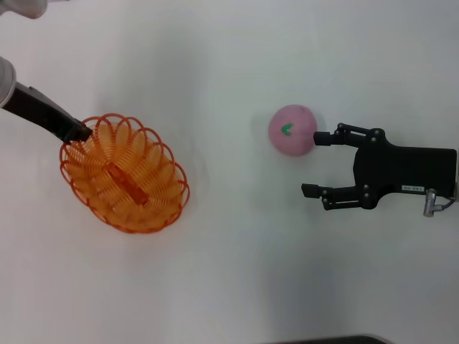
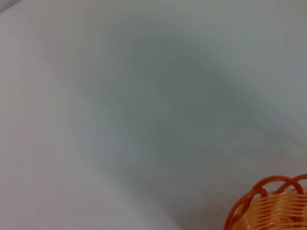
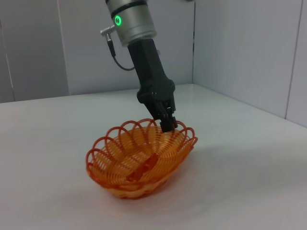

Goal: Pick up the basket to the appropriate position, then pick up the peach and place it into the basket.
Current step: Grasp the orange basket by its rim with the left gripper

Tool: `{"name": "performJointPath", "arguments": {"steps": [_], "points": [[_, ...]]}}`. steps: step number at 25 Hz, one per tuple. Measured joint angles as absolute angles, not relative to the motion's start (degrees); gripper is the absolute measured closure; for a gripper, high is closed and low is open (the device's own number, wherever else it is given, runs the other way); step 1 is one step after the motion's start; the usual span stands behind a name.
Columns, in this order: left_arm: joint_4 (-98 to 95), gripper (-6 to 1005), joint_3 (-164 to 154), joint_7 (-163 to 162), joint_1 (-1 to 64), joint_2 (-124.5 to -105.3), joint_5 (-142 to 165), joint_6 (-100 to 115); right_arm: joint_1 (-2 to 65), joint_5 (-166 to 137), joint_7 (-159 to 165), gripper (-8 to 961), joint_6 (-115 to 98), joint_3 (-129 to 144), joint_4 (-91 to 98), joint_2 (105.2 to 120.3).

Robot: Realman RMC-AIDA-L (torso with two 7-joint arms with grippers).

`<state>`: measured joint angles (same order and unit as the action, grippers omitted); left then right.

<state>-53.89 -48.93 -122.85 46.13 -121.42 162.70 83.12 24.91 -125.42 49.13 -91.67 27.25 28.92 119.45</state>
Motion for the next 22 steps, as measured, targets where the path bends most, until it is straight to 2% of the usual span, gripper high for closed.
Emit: {"name": "performJointPath", "arguments": {"steps": [5,22], "points": [[-53.33,920,-48.37,-127.08,47.07,-120.45,162.22,87.5,24.96,-125.42,49.13,22,-91.67,27.25,28.92,119.44],[-53.12,956,-36.85,-134.64,47.57,-119.45,159.94,97.01,25.44,-125.68,49.74,22,-91.36,27.24,28.9,119.44]]}}
